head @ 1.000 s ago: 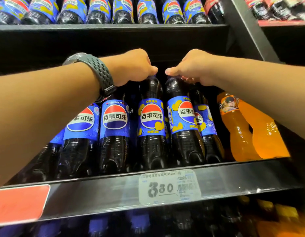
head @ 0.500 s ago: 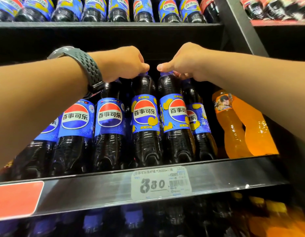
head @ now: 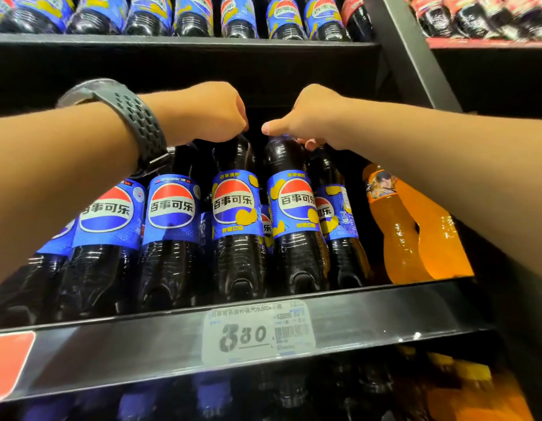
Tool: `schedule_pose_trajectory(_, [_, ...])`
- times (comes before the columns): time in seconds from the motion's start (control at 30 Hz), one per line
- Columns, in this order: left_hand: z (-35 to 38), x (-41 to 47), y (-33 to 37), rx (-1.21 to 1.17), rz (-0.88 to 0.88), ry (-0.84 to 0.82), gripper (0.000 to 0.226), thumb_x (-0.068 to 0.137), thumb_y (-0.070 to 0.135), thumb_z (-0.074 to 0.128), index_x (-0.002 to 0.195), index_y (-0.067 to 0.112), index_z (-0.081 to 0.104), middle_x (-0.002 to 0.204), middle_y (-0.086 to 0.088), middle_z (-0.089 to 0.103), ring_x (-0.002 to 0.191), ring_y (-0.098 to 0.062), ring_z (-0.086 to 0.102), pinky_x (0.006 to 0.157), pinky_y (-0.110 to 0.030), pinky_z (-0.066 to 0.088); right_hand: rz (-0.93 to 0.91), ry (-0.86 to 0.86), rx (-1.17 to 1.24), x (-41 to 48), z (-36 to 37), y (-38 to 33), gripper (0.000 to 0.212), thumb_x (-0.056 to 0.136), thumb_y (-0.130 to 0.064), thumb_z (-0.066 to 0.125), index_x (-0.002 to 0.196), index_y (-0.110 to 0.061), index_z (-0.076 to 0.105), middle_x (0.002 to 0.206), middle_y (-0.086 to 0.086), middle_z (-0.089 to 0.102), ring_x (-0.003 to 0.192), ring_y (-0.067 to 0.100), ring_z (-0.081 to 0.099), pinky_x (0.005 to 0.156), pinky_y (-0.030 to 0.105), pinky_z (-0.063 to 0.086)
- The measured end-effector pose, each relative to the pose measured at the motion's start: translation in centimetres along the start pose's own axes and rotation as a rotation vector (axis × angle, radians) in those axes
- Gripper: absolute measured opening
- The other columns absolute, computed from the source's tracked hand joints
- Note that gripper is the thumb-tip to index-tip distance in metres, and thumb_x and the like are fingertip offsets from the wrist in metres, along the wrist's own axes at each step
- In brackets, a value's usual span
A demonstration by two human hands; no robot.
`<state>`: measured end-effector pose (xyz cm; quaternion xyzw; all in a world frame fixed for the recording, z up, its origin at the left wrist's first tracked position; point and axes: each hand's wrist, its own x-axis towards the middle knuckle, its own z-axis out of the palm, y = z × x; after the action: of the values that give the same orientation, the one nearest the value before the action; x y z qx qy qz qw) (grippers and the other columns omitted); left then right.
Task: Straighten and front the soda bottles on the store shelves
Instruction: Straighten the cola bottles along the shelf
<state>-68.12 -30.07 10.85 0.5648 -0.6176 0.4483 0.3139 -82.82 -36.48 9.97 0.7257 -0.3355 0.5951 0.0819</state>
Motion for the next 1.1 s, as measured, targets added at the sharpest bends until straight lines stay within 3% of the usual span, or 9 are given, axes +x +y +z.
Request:
schedule_pose_trajectory(0.17, [0.4,0.0,0.2,0.041,-0.010,0.035,0.025,0.092,0.023,0.053,0.106,0.015,0.072,0.104,-0.008,0.069,0.096,-0.028,0.060,0.077,-0.033,0.046,0.032,-0.005,-0.068,-0.1,0.1,-0.6,0.047,0.073,-0.055,0.074,0.069,-0.013,0.053,0.060,-0.001,0.056,0.044,0.011,0.048,0.037,0.018,0.035])
schedule_pose_trajectory(0.33, [0.8,0.1,0.4,-0.043,0.004,0.140,0.033,0.095,0.036,0.045,0.102,0.013,0.069,0.098,-0.009,0.066,0.097,-0.029,0.059,0.076,-0.030,0.041,0.046,-0.188,0.162,-0.3,-0.7,-0.2,0.023,0.087,-0.032,0.064,0.075,-0.015,0.058,0.067,0.001,0.055,0.049,0.010,0.042,0.045,0.019,0.039])
schedule_pose_trajectory(0.43, [1.0,0.1,1.5,-0.095,0.054,0.185,0.048,0.094,0.056,0.040,0.103,0.018,0.067,0.092,-0.003,0.064,0.089,-0.022,0.056,0.072,-0.029,0.036,0.026,0.019,0.103,0.3,-1.1,0.5,0.031,0.086,-0.041,0.059,0.092,-0.011,0.066,0.091,0.005,0.069,0.065,0.018,0.056,0.058,0.026,0.045])
schedule_pose_trajectory(0.53, [1.4,0.0,2.5,-0.024,0.107,0.126,0.057,0.088,0.067,0.042,0.112,0.021,0.064,0.098,0.001,0.064,0.089,-0.018,0.054,0.074,-0.029,0.038,0.000,0.270,-0.293,1.4,-1.5,1.6,0.038,0.086,-0.034,0.057,0.114,-0.009,0.060,0.120,0.013,0.061,0.108,0.032,0.056,0.083,0.032,0.045])
schedule_pose_trajectory(0.57, [1.5,0.0,2.7,0.006,0.120,0.110,0.058,0.087,0.067,0.044,0.114,0.020,0.063,0.102,0.000,0.065,0.092,-0.018,0.055,0.075,-0.030,0.040,-0.002,0.234,-0.408,1.2,-1.5,1.7,0.037,0.085,-0.031,0.058,0.114,-0.008,0.059,0.120,0.014,0.059,0.109,0.034,0.055,0.085,0.034,0.045])
schedule_pose_trajectory(0.67, [1.7,-0.1,3.1,0.035,0.137,0.123,0.054,0.085,0.062,0.053,0.114,0.018,0.064,0.107,-0.003,0.068,0.098,-0.022,0.059,0.077,-0.030,0.042,-0.064,-0.012,-0.704,0.4,-0.8,1.7,0.017,0.093,-0.026,0.052,0.093,-0.009,0.056,0.080,0.008,0.057,0.070,0.023,0.054,0.061,0.032,0.046])
schedule_pose_trajectory(0.73, [1.7,-0.2,3.1,0.016,0.133,0.136,0.052,0.084,0.060,0.055,0.112,0.017,0.065,0.106,-0.003,0.068,0.097,-0.022,0.059,0.075,-0.029,0.040,-0.071,-0.091,-0.798,0.2,-0.2,1.7,0.019,0.097,-0.026,0.047,0.086,-0.011,0.050,0.067,0.005,0.046,0.057,0.019,0.047,0.052,0.027,0.041])
schedule_pose_trajectory(0.93, [1.7,-0.6,2.9,0.002,0.122,0.141,0.053,0.086,0.058,0.054,0.117,0.017,0.063,0.111,-0.004,0.068,0.102,-0.023,0.060,0.079,-0.029,0.042,-0.015,-0.101,-0.696,0.5,0.3,1.9,0.024,0.092,-0.029,0.054,0.095,-0.005,0.058,0.072,0.007,0.055,0.083,0.026,0.066,0.075,0.032,0.056])
schedule_pose_trajectory(1.1, [2.2,-0.6,2.9,-0.026,0.123,0.157,0.052,0.086,0.058,0.054,0.117,0.017,0.063,0.112,-0.004,0.068,0.102,-0.025,0.059,0.081,-0.032,0.045,0.050,-0.152,-0.485,0.5,-0.8,1.3,0.019,0.090,-0.022,0.061,0.096,-0.004,0.063,0.088,0.013,0.069,0.085,0.029,0.070,0.071,0.037,0.058])
